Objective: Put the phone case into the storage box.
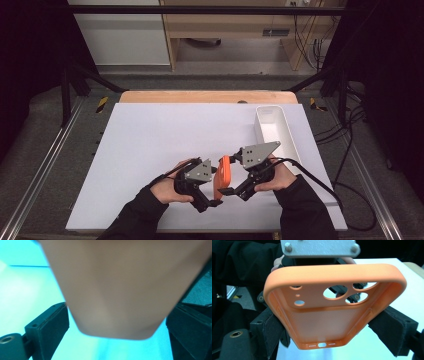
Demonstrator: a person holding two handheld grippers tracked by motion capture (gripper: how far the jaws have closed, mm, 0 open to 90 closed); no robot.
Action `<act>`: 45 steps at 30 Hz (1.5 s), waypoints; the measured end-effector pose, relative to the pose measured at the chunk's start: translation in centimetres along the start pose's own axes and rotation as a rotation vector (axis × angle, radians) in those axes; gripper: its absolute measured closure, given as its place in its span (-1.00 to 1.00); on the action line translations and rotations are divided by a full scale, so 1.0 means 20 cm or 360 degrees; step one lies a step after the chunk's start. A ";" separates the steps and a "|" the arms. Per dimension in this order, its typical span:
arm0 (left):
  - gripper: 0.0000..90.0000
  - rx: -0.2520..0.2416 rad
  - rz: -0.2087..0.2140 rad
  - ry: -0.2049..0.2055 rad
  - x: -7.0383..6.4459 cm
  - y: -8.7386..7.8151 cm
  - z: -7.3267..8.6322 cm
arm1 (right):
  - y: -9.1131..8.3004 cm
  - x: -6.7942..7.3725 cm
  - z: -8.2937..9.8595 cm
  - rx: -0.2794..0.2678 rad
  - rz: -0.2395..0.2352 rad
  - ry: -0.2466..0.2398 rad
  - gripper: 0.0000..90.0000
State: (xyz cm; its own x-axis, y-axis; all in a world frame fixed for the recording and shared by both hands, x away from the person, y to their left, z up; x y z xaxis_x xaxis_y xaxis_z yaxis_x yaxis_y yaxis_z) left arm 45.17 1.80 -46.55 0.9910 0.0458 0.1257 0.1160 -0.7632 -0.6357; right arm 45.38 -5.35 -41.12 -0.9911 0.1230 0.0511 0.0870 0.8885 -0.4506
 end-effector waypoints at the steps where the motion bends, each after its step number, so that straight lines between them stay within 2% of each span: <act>1: -0.93 -0.0001 -0.0008 -0.0008 0.00 -0.01 0.01 | -0.01 0.00 0.00 -0.0006 0.0011 0.0003 -0.64; 6: -0.95 0.0013 -0.0064 -0.0053 0.03 -0.05 0.06 | -0.04 -0.03 0.00 -0.0006 0.0071 0.0008 -0.64; 12: -0.96 -0.0003 -0.0166 -0.0145 0.07 -0.13 0.14 | -0.09 -0.06 0.00 -0.0017 0.0139 0.0036 -0.65; 19: -0.97 -0.0053 -0.0324 -0.0280 0.13 -0.26 0.25 | -0.15 -0.09 -0.01 -0.0017 0.0226 0.0060 -0.65; 31: -1.00 -0.0046 -0.0590 -0.0472 0.23 -0.40 0.46 | -0.21 -0.15 -0.01 -0.0006 0.0362 0.0119 -0.65; 37: -1.00 -0.0058 -0.0679 -0.0536 0.24 -0.46 0.54 | -0.24 -0.16 -0.01 0.0000 0.0422 0.0140 -0.65; 43: -1.00 -0.0079 -0.0761 -0.0636 0.26 -0.53 0.63 | -0.28 -0.17 -0.02 -0.0024 0.0461 0.0163 -0.65; 45: -1.00 -0.0094 -0.0780 -0.0651 0.27 -0.56 0.64 | -0.29 -0.18 -0.03 -0.0034 0.0473 0.0172 -0.65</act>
State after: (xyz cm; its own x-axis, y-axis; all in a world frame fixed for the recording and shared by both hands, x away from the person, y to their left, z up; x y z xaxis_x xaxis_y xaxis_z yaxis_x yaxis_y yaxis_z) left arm 50.01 18.82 -48.58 0.7707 0.6318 0.0830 0.5698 -0.6250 -0.5336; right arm 48.49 -10.62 -38.23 -0.9057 0.4237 0.0151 0.3743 0.8157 -0.4411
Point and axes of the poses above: each handheld gripper's, and its own axes: y roughly forward along the jaws, z roughly out of its underside, x roughly to its left, the point moved 9 cm from there along y, roughly forward along the jaws, and after that the axes turned 5 degrees about y, right-handed, at the moved point
